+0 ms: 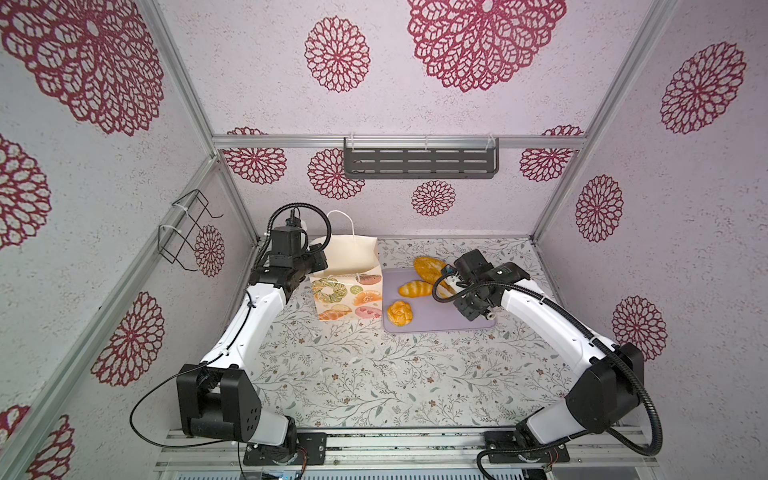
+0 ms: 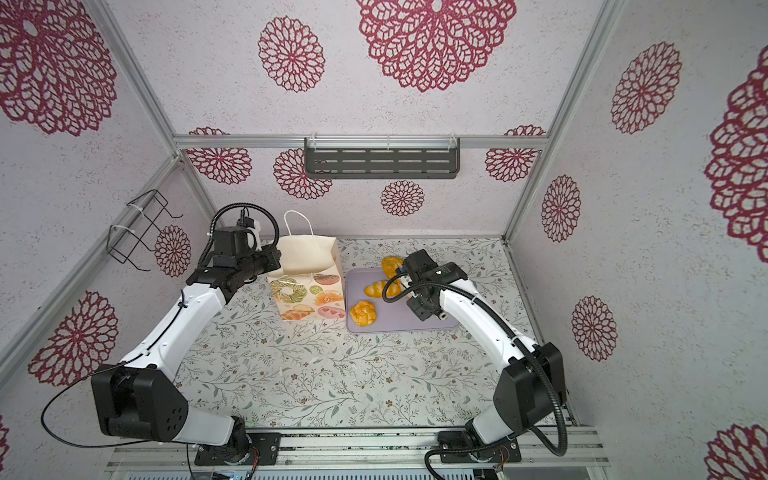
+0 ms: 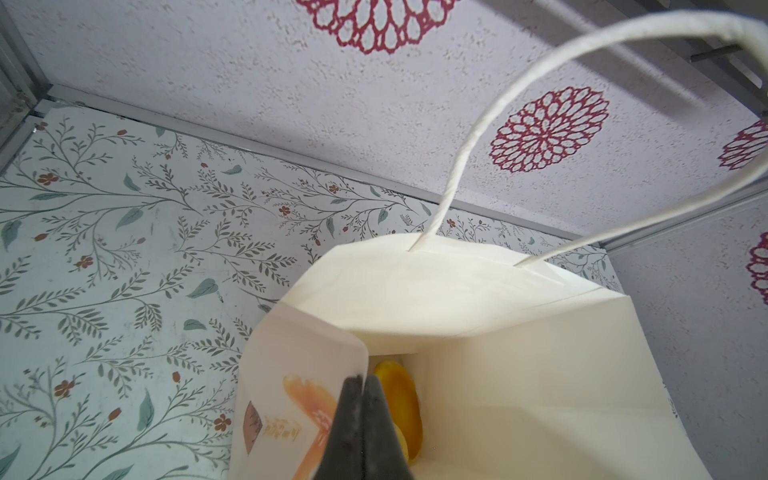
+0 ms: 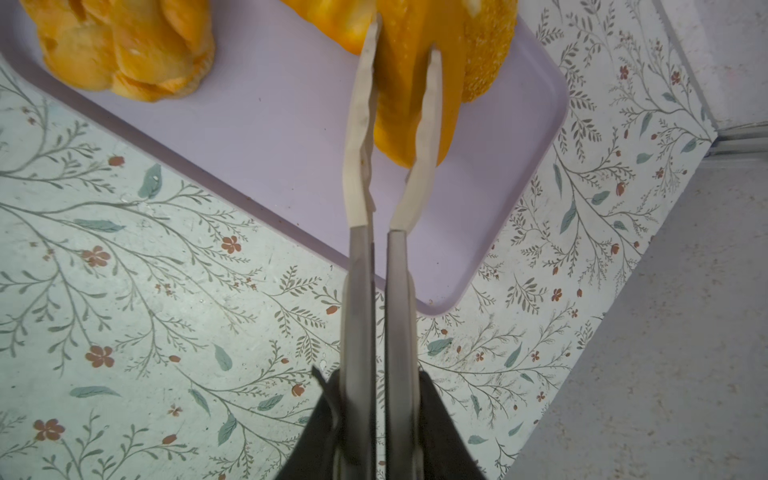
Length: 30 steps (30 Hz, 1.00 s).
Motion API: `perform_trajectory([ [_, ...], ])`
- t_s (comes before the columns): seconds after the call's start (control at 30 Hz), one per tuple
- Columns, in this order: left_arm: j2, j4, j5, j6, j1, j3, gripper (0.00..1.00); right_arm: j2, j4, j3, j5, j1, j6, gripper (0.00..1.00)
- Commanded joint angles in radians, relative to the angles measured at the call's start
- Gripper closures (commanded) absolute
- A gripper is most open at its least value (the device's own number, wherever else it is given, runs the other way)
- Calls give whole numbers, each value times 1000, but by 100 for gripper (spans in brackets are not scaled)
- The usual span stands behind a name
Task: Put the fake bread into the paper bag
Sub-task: 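Close the tongs on the flat orange bread with the right gripper, then lift the orange bread in the tongs up off the tray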
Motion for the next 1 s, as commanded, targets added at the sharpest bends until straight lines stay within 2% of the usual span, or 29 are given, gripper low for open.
perform_trajectory([
  [0.0, -17, -21, 12, 9, -22, -8, 100, -66, 43, 34, -35, 7, 39, 74],
  [0.97, -18, -23, 9, 12, -28, -6, 100, -223, 214, 51, -263, 14, 156, 74],
])
